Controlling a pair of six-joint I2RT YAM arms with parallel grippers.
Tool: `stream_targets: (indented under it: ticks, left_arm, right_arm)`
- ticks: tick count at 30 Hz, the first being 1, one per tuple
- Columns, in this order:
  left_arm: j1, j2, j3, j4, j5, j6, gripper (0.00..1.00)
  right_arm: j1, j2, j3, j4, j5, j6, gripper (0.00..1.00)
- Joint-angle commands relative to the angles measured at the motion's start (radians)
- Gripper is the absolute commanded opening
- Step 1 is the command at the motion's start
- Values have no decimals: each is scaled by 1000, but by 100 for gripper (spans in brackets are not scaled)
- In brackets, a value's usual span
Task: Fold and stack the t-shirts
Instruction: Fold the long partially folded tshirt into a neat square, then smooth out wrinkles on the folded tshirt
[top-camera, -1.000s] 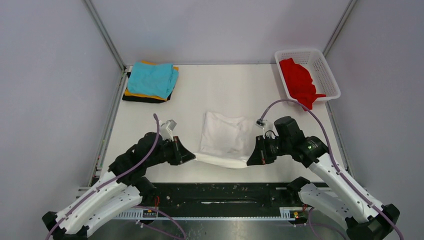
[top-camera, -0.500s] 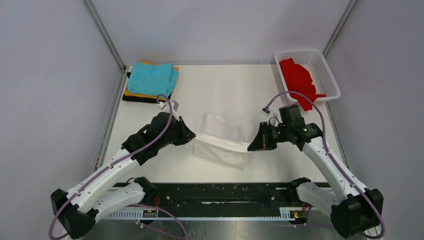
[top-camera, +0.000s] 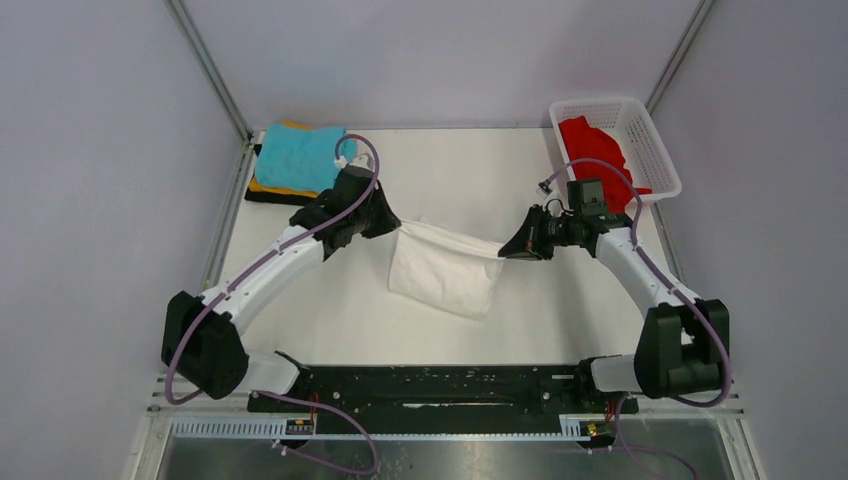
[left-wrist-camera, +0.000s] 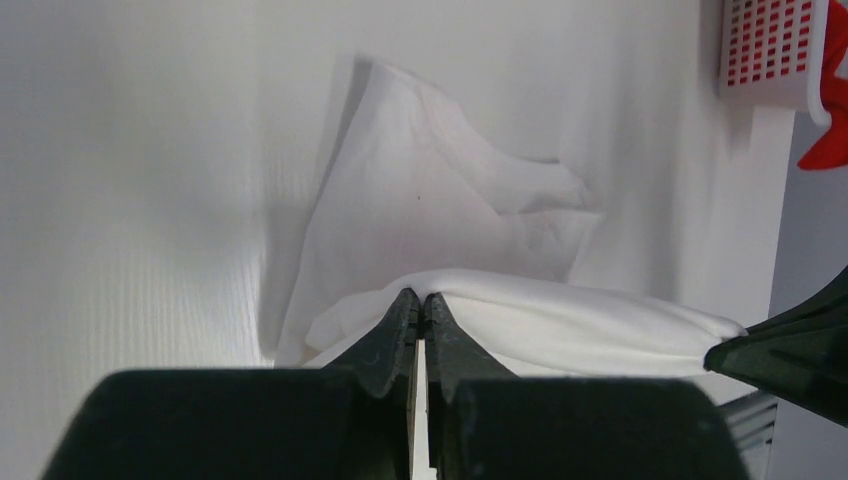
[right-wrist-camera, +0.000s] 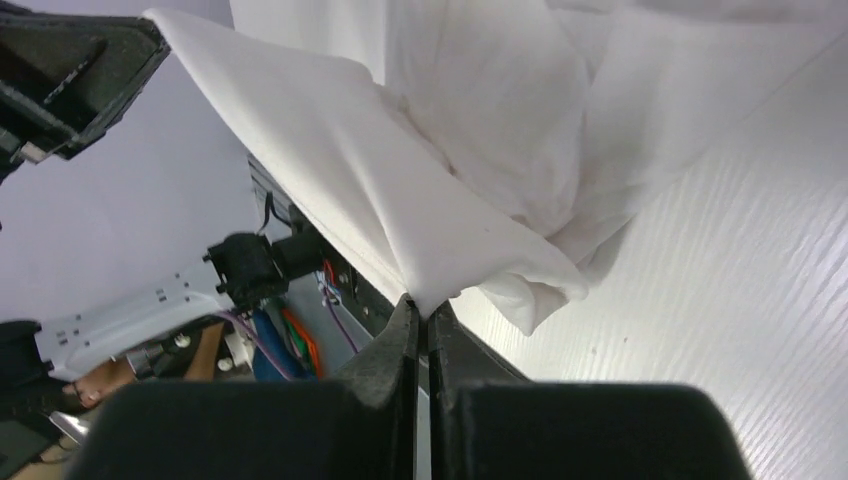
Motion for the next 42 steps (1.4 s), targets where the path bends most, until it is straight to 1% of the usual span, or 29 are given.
stream_targets:
  ticks: [1, 5, 8, 12, 15, 16, 17, 18, 19, 20, 21, 22, 23, 24, 26, 28, 31, 34, 37, 42]
  left_arm:
    - [50, 143, 146, 80, -64, 73, 0]
    - [69, 317, 262, 51, -51, 102, 0]
    - [84, 437, 338, 50, -23, 120, 0]
    - [91, 589, 453, 45, 12, 142, 0]
    - [92, 676, 539, 53, 32, 150, 0]
    - [92, 698, 563, 54, 32, 151, 1]
    - [92, 716, 581, 57, 32, 152, 9]
    - [93, 731, 599, 59, 33, 150, 23]
    - [95, 739, 615, 57, 57, 153, 39]
    - [97, 743, 632, 54, 65, 153, 60]
    - [99, 740, 646, 47, 76, 153, 83]
    - [100, 731, 655, 44, 95, 162, 97]
    - [100, 719, 655, 47, 121, 170, 99]
    - [100, 702, 647, 50, 160, 176, 99]
    - [97, 656, 600, 83, 240, 176, 99]
    - [88, 593, 503, 141, 326, 171, 99]
    - [70, 540, 391, 221, 439, 144, 99]
    - [48, 527, 324, 292, 509, 114, 99]
    - [42, 575, 346, 314, 526, 97, 99]
    - [43, 723, 494, 323, 523, 78, 99]
  right_arm:
    - [-54, 123, 62, 105, 1, 48, 0]
    - [-73, 248, 98, 141, 9, 57, 0]
    - [-90, 320, 116, 167, 46, 76, 0]
    - [-101, 365, 137, 197, 110, 92, 0]
    - [-101, 387, 139, 227, 193, 120, 0]
    - [-101, 395, 139, 236, 226, 131, 2]
    - [-102, 402, 140, 247, 252, 140, 4]
    - [-103, 411, 143, 263, 271, 151, 9]
    - [-103, 420, 160, 270, 281, 158, 12]
    - [-103, 428, 178, 267, 289, 160, 19]
    - [-103, 431, 199, 254, 295, 161, 35]
    - [-103, 422, 216, 240, 299, 160, 76]
    - [-103, 405, 223, 230, 305, 161, 97]
    - [-101, 381, 220, 227, 309, 166, 99]
    - [-100, 326, 195, 233, 300, 178, 99]
    - [-84, 269, 151, 251, 278, 182, 100]
    - [-16, 217, 108, 257, 244, 163, 100]
    - [62, 227, 94, 304, 196, 181, 100]
    - [83, 269, 101, 359, 185, 224, 100]
    - [82, 363, 161, 421, 220, 235, 99]
